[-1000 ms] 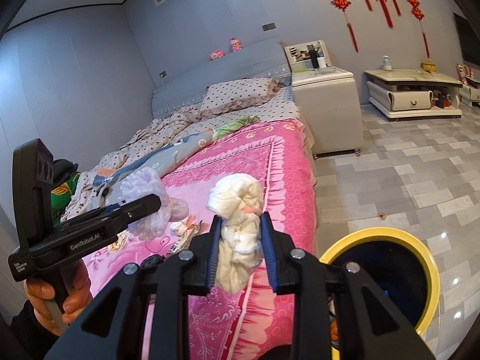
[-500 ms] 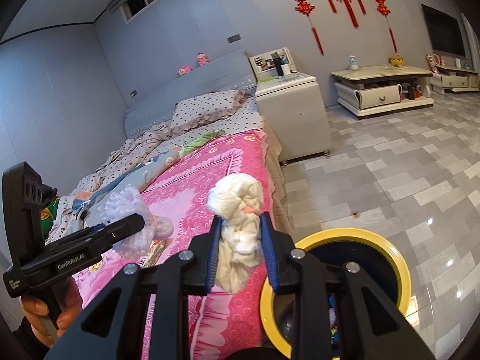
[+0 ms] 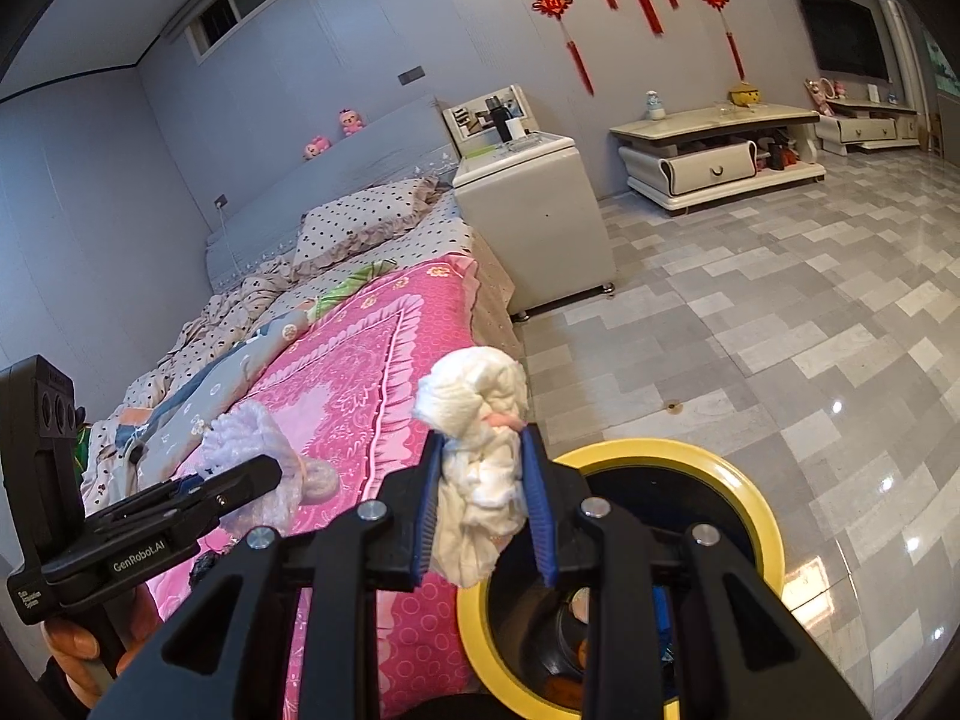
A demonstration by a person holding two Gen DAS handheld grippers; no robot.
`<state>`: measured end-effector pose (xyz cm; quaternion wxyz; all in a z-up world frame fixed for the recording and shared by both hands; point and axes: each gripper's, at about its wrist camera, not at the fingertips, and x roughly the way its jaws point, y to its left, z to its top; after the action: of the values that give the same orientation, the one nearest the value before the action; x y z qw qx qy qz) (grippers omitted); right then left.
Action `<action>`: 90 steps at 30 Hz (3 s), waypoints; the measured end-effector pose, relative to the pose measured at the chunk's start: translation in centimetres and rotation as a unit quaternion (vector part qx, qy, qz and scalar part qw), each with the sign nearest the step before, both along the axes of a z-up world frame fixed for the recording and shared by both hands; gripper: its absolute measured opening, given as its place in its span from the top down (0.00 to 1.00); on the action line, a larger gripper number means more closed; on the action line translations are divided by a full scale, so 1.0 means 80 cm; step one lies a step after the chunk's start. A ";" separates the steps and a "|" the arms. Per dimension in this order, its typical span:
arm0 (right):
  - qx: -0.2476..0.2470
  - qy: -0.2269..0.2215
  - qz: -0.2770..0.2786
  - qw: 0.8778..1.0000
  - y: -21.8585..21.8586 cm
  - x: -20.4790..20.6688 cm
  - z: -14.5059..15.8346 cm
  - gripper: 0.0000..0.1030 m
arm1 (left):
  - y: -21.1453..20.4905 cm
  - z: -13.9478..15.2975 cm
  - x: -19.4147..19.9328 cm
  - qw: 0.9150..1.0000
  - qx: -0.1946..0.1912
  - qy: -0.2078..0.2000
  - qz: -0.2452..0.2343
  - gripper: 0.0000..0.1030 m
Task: Collect trash
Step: 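Carry the lavender scrubber and white tissue over the bin with both grippers, then open both grippers to drop the scrubber and tissue into the bin, then move both grippers back over the trash on the bed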
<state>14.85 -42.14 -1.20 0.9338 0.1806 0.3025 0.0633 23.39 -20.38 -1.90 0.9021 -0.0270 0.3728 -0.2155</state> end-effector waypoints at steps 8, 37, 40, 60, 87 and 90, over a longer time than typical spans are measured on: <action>0.007 0.028 -0.020 0.999 -0.021 0.014 -0.025 0.76 | -0.024 -0.035 0.019 1.000 0.005 0.026 -0.010 0.61; 0.052 0.140 -0.104 0.983 -0.091 0.033 -0.136 0.75 | -0.109 -0.139 0.035 0.991 0.043 0.103 -0.072 0.55; 0.052 0.139 -0.108 0.983 -0.093 0.033 -0.136 0.75 | -0.108 -0.138 0.036 0.991 0.041 0.102 -0.070 0.52; 0.050 0.128 -0.131 0.982 -0.092 0.006 -0.110 0.42 | -0.074 -0.104 0.019 0.996 0.039 0.068 -0.041 0.12; 0.011 0.084 0.156 0.984 0.120 -0.003 -0.037 0.24 | 0.190 -0.074 -0.011 0.989 0.121 0.027 0.075 0.12; 0.012 0.091 0.188 0.978 0.149 -0.001 -0.037 0.22 | 0.226 -0.075 -0.013 0.988 0.121 0.030 0.092 0.12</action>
<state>14.74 -30.26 -4.15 0.8715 0.1369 0.4140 0.2244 22.34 -2.31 -7.86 0.9031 0.0420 0.4192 -0.0838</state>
